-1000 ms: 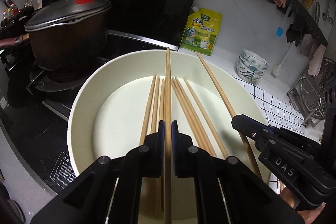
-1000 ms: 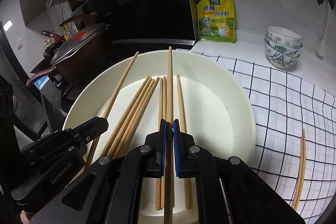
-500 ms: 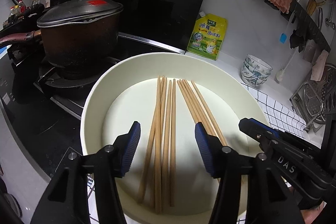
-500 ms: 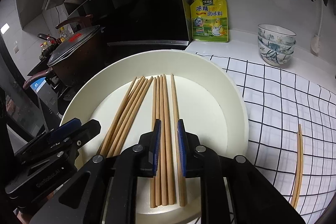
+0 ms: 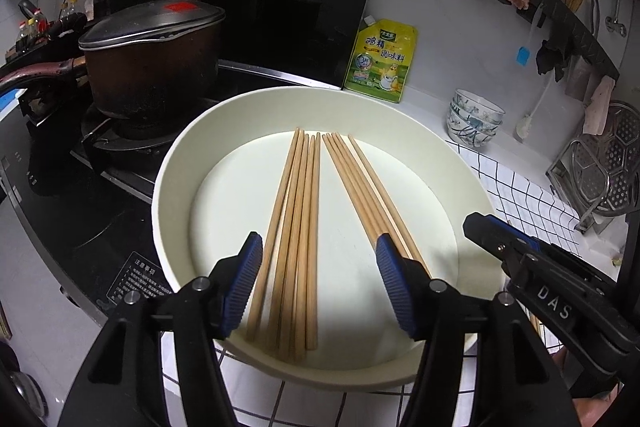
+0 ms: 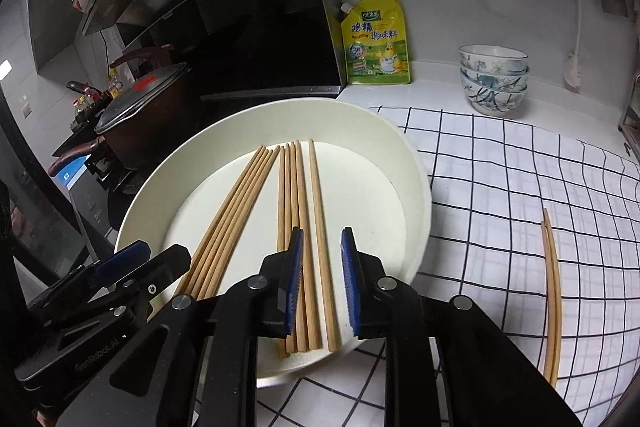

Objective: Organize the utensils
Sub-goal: 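Open the right gripper into the basin while the left gripper releases its chopstick, then move both open grippers back over the last two chopsticks on the cloth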

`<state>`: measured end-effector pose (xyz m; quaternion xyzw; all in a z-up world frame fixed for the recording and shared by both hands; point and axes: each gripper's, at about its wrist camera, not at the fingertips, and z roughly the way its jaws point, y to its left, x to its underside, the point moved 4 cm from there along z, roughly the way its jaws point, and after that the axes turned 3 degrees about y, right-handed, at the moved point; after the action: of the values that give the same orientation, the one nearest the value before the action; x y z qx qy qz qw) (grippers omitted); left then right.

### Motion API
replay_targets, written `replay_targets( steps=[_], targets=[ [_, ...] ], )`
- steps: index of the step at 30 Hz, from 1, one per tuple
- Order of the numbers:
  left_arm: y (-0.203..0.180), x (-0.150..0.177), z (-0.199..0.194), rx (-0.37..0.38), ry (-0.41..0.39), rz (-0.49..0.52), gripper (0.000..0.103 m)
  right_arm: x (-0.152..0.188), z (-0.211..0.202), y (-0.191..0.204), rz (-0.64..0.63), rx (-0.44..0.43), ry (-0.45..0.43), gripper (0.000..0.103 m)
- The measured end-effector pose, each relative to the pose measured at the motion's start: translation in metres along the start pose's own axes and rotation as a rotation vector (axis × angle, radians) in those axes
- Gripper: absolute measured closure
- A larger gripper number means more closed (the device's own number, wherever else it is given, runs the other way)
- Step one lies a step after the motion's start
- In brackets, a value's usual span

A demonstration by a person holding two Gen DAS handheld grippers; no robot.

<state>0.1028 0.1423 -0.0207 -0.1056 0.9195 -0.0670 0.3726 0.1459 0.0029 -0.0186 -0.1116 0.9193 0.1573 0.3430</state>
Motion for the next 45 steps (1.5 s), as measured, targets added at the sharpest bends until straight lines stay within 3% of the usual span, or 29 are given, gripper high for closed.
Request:
replay_targets(
  steps=[18,36,45],
  targets=[
    [-0.036,0.009,-0.026,0.069,-0.009,0.048,0.038,0.014,-0.053,-0.038,0.093,0.040,-0.087,0.067],
    [-0.111,0.028,-0.029,0.113,-0.001,0.139,0.032,0.053,-0.097,-0.119,0.172,0.134,-0.085,0.066],
    [-0.150,0.047,-0.020,0.130,0.034,0.196,0.028,0.078,-0.099,-0.160,0.182,0.188,-0.040,0.065]
  ],
)
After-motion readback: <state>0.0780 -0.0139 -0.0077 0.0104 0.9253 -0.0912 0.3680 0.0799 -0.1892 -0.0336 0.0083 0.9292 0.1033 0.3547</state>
